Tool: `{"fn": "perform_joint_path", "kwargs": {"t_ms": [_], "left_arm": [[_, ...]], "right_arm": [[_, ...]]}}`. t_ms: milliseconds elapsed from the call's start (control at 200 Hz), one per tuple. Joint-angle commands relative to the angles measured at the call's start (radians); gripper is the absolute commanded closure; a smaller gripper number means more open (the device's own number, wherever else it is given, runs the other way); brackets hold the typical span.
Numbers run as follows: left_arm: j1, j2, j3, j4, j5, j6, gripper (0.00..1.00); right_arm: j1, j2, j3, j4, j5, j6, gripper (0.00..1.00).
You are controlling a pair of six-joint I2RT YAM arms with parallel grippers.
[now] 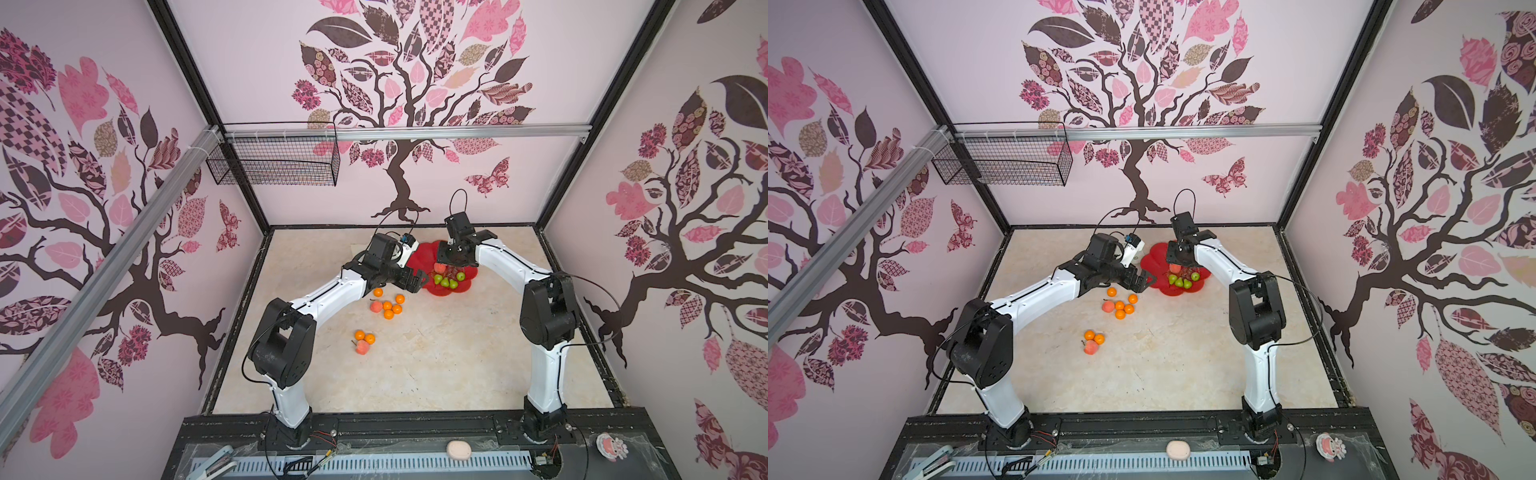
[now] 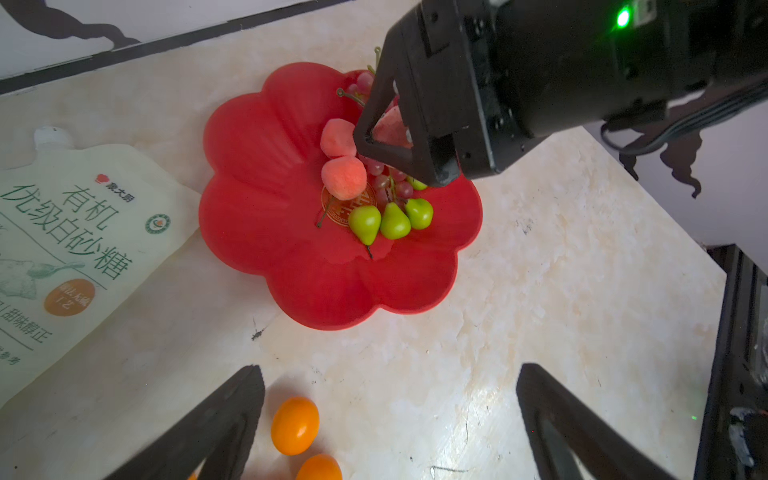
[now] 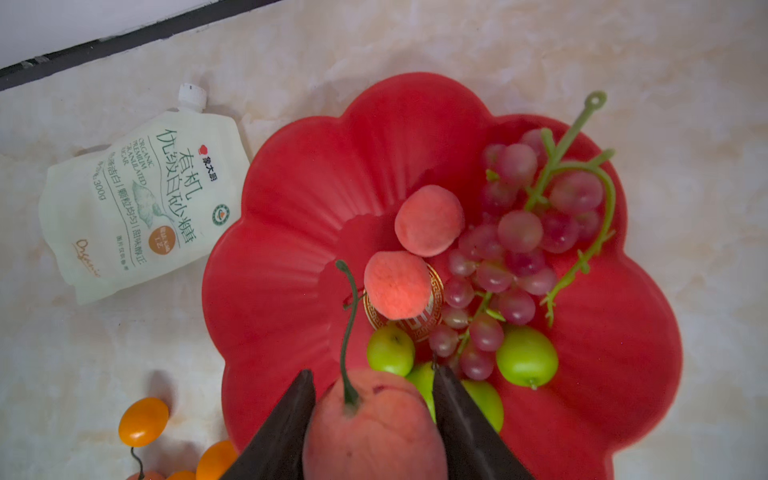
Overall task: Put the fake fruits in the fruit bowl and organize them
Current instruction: 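Lower the stemmed peach into the bowl and open the right gripper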
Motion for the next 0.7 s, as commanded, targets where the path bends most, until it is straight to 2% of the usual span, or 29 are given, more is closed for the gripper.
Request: {"fn": "perform_joint_path", "kwargs": {"t_ms": [0, 155, 505, 695], "left_arm": [[0.038, 0.036, 0.065, -0.030, -0.030, -0.092, 0.01], [0.068, 0.053, 0.081, -0.031, -0.012, -0.174, 0.01], [0.069, 0.067, 0.103, -0.055, 0.018, -0.170, 0.02], [0.069, 0.074, 0.106, -0.054, 0.032, -0.177, 0.02]], "right_arm": [[-0.004, 0.087, 0.101, -0.052, 0.022, -0.034, 0.51], [-0.006, 0.193, 0.242, -0.082, 0.007, -0.061, 0.50], [-0.007, 0.363, 0.442, -0.136, 0.033, -0.082, 0.50], [-0.007, 0.432, 0.491, -0.161, 0.040, -0.085, 0.50]]}}
